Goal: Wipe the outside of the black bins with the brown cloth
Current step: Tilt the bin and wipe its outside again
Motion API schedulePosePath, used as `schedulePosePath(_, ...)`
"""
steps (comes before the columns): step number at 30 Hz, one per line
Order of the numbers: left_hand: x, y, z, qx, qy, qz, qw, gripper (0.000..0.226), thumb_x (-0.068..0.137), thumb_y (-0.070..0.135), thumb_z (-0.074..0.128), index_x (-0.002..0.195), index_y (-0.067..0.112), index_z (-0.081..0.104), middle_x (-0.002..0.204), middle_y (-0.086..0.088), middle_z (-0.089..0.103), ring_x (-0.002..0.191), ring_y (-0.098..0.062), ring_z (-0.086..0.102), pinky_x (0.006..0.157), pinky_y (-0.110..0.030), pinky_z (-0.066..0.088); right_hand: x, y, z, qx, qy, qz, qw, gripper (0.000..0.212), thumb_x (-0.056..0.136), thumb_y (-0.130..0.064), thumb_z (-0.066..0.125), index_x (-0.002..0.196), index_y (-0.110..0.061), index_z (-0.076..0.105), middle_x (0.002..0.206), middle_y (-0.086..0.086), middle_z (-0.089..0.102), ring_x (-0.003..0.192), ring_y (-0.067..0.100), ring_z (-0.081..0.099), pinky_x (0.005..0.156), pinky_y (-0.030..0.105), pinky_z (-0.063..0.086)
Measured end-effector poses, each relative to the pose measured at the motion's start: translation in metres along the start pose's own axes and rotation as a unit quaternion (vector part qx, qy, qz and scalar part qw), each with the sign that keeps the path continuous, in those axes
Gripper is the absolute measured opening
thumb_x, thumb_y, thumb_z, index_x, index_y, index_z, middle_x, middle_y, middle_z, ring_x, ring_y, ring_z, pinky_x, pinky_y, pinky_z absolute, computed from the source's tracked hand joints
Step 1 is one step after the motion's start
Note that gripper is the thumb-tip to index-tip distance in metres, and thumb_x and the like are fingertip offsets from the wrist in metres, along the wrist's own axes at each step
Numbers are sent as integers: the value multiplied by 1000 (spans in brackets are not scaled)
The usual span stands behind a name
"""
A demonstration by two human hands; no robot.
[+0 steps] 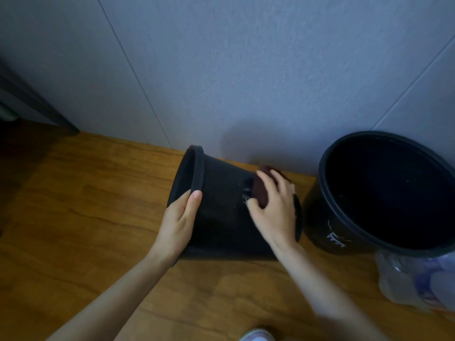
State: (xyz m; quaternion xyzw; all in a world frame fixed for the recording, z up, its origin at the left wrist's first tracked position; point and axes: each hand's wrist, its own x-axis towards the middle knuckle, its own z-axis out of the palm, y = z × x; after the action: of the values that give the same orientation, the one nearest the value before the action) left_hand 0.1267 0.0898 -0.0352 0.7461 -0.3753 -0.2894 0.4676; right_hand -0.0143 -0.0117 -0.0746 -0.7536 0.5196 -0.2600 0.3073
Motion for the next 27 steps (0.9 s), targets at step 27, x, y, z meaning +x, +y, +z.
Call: schedulePosePath(27,15,15,-2,55,-15,48,997,33,98,26,38,71,15,52,61,0,54,51,-3,51,45,-13,37,-26,-40,16,31,-68,-201,977,78,80,-34,63,146,-29,22,153,-5,23,143,12,13,107,17,16)
